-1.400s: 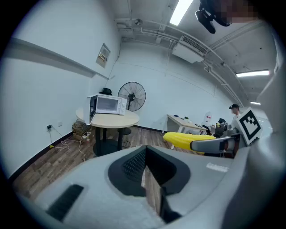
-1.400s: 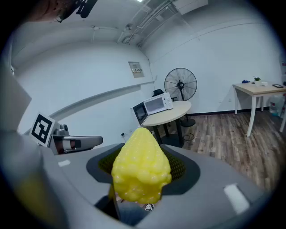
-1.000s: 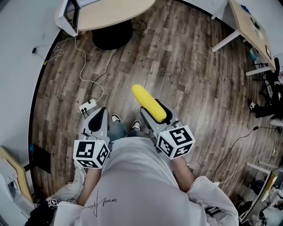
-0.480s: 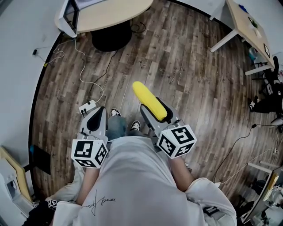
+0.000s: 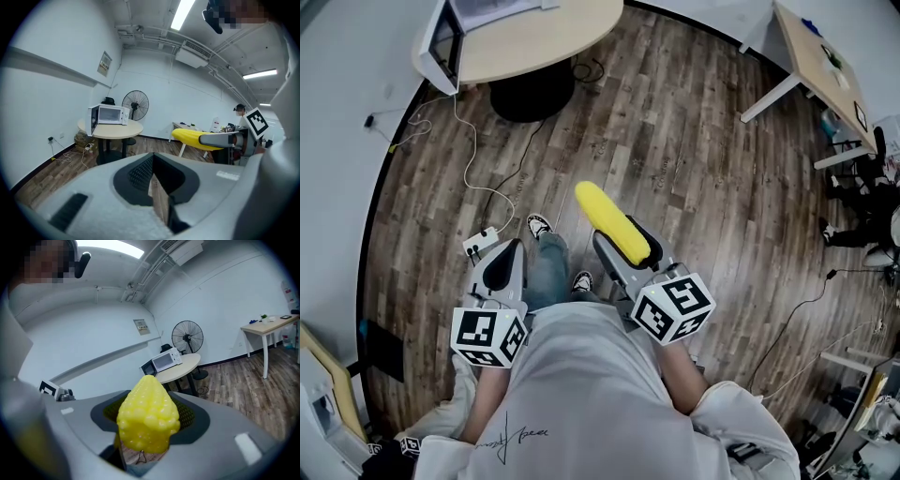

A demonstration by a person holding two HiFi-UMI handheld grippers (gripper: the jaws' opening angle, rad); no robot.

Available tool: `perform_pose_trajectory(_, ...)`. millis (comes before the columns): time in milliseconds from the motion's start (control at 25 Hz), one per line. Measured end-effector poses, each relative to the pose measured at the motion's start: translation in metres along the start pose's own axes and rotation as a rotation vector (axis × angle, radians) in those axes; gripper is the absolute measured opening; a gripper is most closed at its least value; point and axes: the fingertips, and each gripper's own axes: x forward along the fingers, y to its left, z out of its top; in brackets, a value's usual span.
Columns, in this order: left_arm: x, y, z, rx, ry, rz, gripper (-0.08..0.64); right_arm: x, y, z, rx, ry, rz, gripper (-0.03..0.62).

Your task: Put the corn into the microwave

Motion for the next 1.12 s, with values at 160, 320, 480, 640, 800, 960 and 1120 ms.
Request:
perform_pose_trajectory(160,0.021,0.007,0.008,-0.008,-0.002,-0.003,-0.006,0.016,-0.011,0.014,0.003,-0.002,0.004,0.261)
perform_pose_trajectory(320,0.041,0.017,0.023,-0.021,-0.007,-0.008,-0.006,0.039,-0.018,0.028,0.019,0.0,0.018,0.261)
perform_pose_trajectory(480,0.062,0.033,0.038,-0.028,-0.003,-0.004,-0.006,0.067,-0.026,0.043,0.04,0.0,0.033,0.261)
perform_pose_trajectory(640,0.083,0.048,0.053,-0.023,0.006,-0.006,-0.006,0.094,-0.032,0.059,0.052,-0.008,0.046,0.261)
perform_pose_trajectory(800,0.109,0.067,0.073,-0.011,0.014,-0.015,-0.006,0.125,-0.04,0.077,0.065,-0.025,0.053,0.259)
perform_pose_trajectory(960,0.132,0.092,0.093,0.003,0.022,-0.026,-0.006,0.158,-0.042,0.092,0.076,-0.037,0.055,0.26)
perform_pose_trajectory(1120,0.153,0.119,0.118,0.013,0.016,-0.036,-0.006,0.193,-0.043,0.111,0.085,-0.047,0.052,0.261)
